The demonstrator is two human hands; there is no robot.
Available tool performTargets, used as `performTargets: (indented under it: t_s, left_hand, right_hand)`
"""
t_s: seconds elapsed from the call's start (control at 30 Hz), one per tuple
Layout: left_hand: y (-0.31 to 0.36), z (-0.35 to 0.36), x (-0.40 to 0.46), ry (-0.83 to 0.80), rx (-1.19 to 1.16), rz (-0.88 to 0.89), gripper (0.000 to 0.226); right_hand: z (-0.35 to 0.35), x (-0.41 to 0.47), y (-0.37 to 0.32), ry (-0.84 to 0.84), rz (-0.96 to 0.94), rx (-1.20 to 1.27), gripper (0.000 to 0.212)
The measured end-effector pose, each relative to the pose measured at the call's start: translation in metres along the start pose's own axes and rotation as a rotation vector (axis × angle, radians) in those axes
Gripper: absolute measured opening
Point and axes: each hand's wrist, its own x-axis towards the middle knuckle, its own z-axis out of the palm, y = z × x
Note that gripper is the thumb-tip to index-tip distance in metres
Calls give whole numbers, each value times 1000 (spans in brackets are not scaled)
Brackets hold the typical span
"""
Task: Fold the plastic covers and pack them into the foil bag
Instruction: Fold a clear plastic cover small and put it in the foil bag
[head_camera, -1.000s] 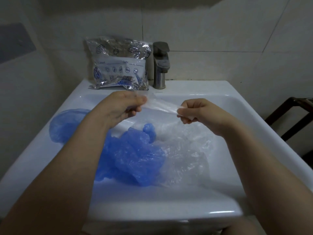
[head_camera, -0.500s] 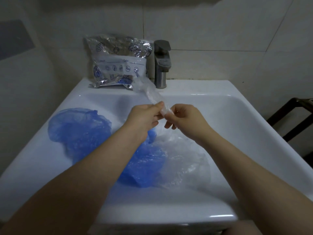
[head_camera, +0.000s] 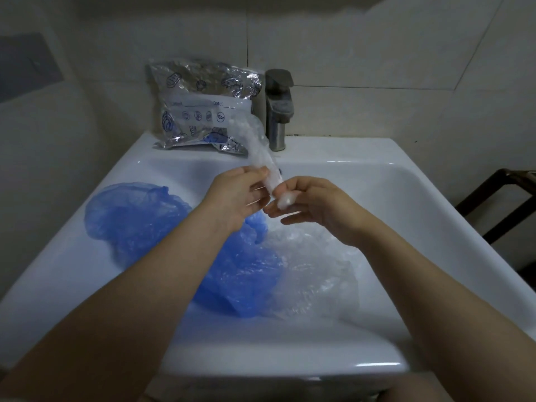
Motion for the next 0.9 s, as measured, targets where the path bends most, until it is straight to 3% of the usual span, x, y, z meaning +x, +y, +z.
performTargets:
  t_s: [0.1, 0.33, 0.43, 0.53, 0.63, 0.7, 0.8, 0.9]
  left_hand:
    - [0, 0, -1, -48, 4, 4, 7]
    - [-4, 6, -4, -139, 108, 30, 7]
    - [-4, 8, -6, -176, 92, 17, 14]
    - [-6, 9, -6, -155, 153, 45, 7]
    - [-6, 7, -6, -152, 137, 20, 4]
    - [-3, 6, -6, -170, 102, -8, 8]
    - [-1, 4, -5, -166, 67, -35, 15]
    - [0, 2, -6, -164, 91, -52, 17]
  right_hand:
    - [-4, -2, 0, -3, -20, -69, 12]
    - [1, 4, 7, 331, 7, 13, 24]
    - [2, 7, 8, 420, 30, 43, 26]
    - [2, 10, 11, 471, 1, -14, 21]
    - [-1, 11, 14, 519, -220, -314, 18]
    - [-3, 10, 11, 448, -365, -506, 15]
    - [-8, 7, 9, 301, -450, -691, 24]
    - [-10, 10, 11, 321, -557, -869, 19]
